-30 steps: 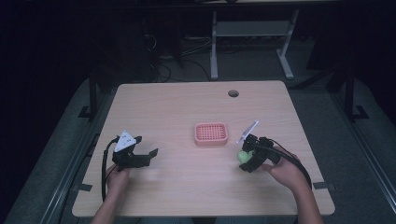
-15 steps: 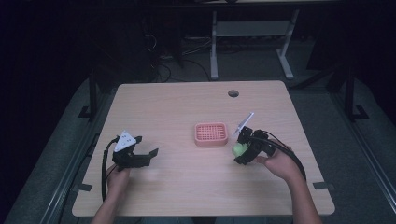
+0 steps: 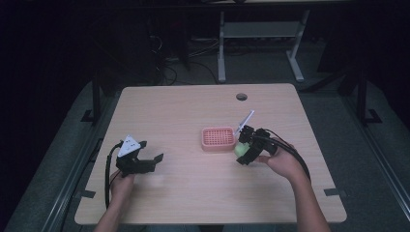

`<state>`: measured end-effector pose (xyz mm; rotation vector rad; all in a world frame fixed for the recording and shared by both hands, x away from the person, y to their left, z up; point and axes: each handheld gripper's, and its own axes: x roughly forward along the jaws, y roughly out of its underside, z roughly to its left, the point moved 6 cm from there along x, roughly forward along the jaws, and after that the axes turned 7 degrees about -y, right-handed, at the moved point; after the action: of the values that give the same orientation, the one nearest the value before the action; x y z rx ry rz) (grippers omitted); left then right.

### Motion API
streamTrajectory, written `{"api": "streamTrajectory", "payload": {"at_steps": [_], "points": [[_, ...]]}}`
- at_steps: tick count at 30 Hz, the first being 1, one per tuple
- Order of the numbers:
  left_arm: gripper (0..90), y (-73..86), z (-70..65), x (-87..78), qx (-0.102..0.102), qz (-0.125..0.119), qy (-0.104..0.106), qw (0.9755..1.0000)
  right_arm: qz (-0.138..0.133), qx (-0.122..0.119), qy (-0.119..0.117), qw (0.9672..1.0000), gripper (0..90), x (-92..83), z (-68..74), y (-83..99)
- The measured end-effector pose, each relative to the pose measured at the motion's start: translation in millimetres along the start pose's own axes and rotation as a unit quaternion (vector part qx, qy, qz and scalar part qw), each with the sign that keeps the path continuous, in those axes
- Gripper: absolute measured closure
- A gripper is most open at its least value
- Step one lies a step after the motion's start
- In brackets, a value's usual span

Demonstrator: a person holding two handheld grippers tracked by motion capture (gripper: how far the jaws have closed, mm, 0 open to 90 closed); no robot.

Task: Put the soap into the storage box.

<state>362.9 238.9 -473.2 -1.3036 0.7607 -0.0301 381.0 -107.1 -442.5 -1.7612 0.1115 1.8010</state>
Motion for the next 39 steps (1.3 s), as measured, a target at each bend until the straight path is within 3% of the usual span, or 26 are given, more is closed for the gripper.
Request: {"api": "streamTrajectory", "payload": {"at_steps": [11,39], "points": [[14.3,0.2,-0.2,0.6,0.000,0.000,0.001,1.0000,0.005,-0.008,-0.003,1.0000,25.9,3.6,-1.8,-12.2],[14.3,-0.2,-0.5,0.3,-0.002,-0.002,0.001,1.0000,-0.016,-0.015,-0.018,0.9996,25.8,1.3,-6.1,-43.9]]}}
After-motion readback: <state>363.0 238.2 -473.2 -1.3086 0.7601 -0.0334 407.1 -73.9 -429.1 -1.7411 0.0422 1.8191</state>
